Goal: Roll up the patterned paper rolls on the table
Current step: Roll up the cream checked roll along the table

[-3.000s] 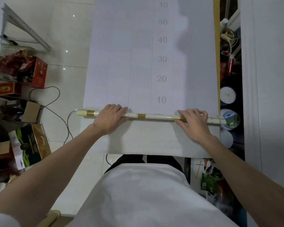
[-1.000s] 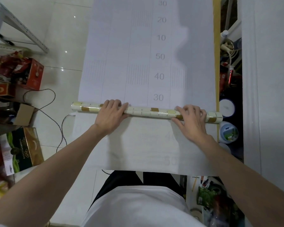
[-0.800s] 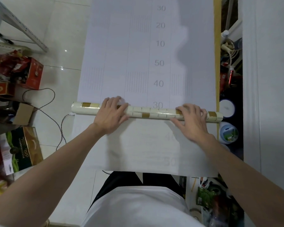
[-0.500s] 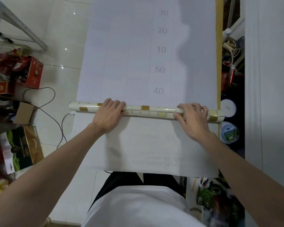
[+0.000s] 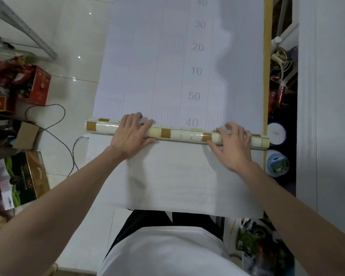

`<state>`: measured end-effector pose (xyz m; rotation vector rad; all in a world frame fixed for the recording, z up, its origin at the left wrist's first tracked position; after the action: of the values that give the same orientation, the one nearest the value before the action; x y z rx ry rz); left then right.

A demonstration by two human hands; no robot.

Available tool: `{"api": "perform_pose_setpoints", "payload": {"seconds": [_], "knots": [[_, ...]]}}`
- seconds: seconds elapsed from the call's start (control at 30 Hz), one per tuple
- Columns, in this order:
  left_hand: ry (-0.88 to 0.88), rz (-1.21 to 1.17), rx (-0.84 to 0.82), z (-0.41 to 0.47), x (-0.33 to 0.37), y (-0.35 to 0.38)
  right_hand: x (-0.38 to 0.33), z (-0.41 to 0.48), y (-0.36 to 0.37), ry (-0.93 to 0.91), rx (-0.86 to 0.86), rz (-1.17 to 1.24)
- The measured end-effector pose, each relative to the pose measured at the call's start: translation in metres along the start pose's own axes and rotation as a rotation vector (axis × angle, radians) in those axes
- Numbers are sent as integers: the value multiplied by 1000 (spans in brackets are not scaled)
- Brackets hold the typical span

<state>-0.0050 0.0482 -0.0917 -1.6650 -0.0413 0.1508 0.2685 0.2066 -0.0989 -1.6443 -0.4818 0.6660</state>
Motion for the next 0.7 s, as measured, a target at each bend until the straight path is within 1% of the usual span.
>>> {"api": "perform_pose_setpoints", "payload": {"seconds": [0.13, 0.27, 0.37, 0.47, 0.6, 0.7], "knots": [[9, -2, -24, 5, 0, -6, -6, 3, -6, -34, 9, -70], [49, -39, -45, 5, -1, -6, -4, 2, -9, -1, 12, -45], [40, -40, -21, 0, -1, -7, -4, 4, -6, -44, -23, 6], [22, -25, -19, 3, 0, -9, -4, 8, -8, -67, -33, -24], [41, -21, -31, 7, 1, -8, -1, 10, -10, -5, -30, 42], [47, -37, -36, 3, 1, -4, -3, 5, -3, -55, -68, 37]]}}
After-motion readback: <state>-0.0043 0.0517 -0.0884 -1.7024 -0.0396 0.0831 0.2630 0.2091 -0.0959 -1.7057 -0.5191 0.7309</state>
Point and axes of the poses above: each hand's wrist, its own z-axis towards the middle knuckle, its own y-axis out of the palm, x = y × z, the point moved 8 cm from there along z, towards the middle knuckle, and after that the axes turned 7 degrees about z, right-handed, at the moved point
